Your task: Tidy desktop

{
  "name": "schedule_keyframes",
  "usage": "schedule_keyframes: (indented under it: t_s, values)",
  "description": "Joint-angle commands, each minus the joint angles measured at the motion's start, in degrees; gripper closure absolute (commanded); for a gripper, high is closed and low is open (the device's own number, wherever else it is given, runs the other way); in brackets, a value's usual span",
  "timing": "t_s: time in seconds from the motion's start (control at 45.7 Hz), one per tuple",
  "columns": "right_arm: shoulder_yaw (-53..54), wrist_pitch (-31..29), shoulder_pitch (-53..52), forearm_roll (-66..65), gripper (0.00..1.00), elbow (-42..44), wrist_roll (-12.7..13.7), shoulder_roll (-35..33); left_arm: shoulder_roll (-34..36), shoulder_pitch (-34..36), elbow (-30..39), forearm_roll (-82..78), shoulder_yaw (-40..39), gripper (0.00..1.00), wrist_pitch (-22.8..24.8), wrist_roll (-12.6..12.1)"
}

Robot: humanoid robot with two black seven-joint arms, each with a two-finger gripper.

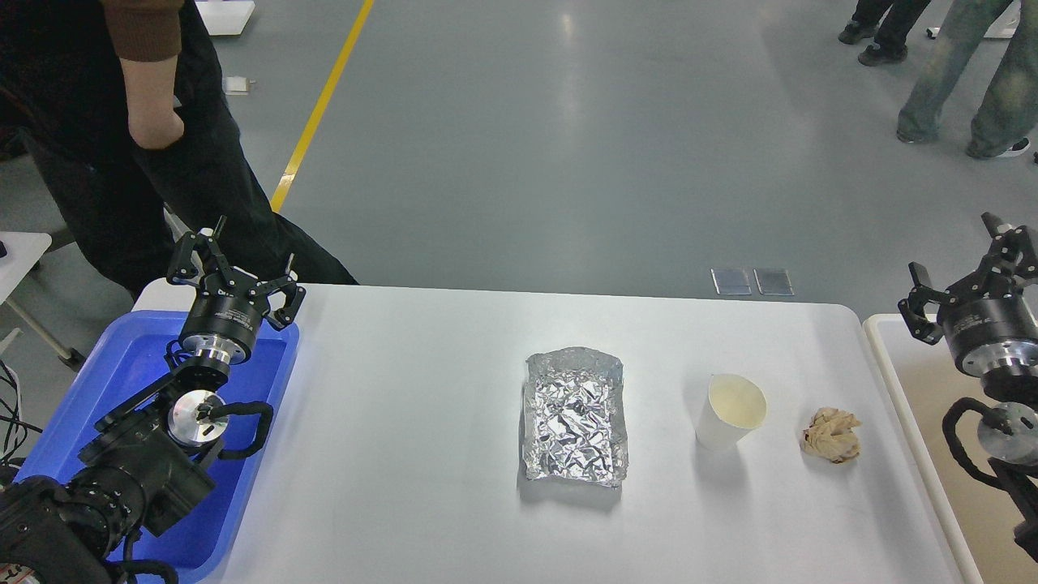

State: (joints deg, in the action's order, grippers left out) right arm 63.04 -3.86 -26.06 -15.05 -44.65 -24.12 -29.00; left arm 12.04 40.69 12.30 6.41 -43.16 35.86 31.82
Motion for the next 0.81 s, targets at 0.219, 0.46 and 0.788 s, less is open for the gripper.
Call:
schedule_keyframes:
  t_s: [0.219, 0.46, 0.788]
  values:
    - [-0.11, -0.35, -0.65, 0.02, 0.0, -0.35, 0.04, -0.09, 0.0, 0.0, 0.0, 0.0, 0.0, 0.0, 0.09, 0.0]
    - [-3.18, 0.08, -2.76, -1.04, 0.0, -0.26, 0.04, -1.23, 0.0, 0.0, 0.0, 0.0, 0.0, 0.0, 0.0, 0.0]
    - [-30.05, 1.49, -14.09, -1.21, 0.0, -1.05, 0.13, -10.8, 0.0, 0.0, 0.0, 0.0, 0.0, 0.0, 0.0, 0.0]
